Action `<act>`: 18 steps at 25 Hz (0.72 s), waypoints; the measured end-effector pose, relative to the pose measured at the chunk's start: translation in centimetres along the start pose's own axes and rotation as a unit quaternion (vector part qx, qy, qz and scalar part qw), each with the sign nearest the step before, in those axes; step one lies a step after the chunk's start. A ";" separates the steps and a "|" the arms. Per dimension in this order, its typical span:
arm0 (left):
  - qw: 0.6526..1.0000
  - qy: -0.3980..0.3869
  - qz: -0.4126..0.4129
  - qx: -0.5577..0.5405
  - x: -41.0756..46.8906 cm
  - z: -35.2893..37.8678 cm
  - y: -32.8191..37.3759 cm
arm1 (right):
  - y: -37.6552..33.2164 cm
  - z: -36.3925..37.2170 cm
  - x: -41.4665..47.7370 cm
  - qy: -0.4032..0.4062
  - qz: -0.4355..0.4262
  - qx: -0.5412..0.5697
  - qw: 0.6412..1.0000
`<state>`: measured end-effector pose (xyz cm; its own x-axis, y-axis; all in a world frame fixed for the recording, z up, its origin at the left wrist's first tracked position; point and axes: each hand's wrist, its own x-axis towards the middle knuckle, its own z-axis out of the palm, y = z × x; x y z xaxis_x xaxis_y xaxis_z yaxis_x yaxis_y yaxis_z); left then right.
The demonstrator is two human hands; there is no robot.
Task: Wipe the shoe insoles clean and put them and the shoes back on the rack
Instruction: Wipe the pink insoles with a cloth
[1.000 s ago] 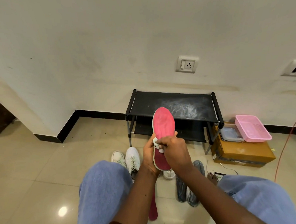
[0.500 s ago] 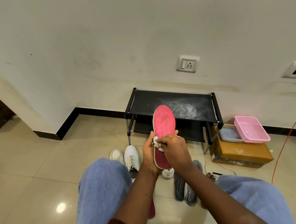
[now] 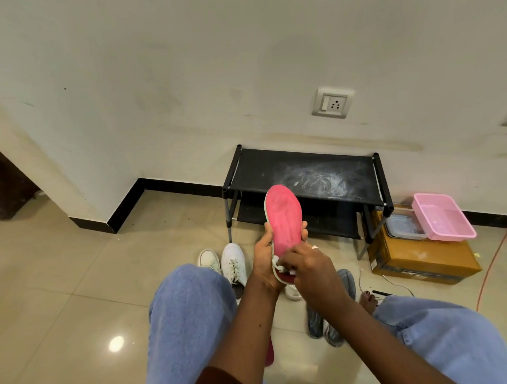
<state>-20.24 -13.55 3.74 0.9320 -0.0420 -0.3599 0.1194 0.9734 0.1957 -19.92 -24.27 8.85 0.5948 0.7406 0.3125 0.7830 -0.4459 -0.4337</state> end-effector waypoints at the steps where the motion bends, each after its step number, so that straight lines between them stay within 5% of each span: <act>1: 1.000 -0.012 -0.001 0.012 -0.1 0.3 -0.1 | -0.1 0.0 1.0 0.012 0.013 -0.005 1.000; 5: 0.998 -0.040 0.032 0.031 -0.8 1.2 -0.3 | -0.6 0.3 3.7 0.027 0.065 -0.004 0.997; 14: 0.999 0.000 0.039 0.035 -0.8 0.1 1.1 | -0.8 0.7 -0.8 -0.056 -0.018 0.034 0.998; 18: 0.998 -0.019 0.055 0.039 -1.0 0.5 1.1 | -0.8 0.5 2.8 -0.044 0.019 -0.018 0.999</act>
<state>-20.87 -12.58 4.75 0.9533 0.0533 -0.2972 0.0410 0.9524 0.3022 -18.99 -21.62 9.63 0.6076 0.7632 0.2200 0.7670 -0.4917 -0.4122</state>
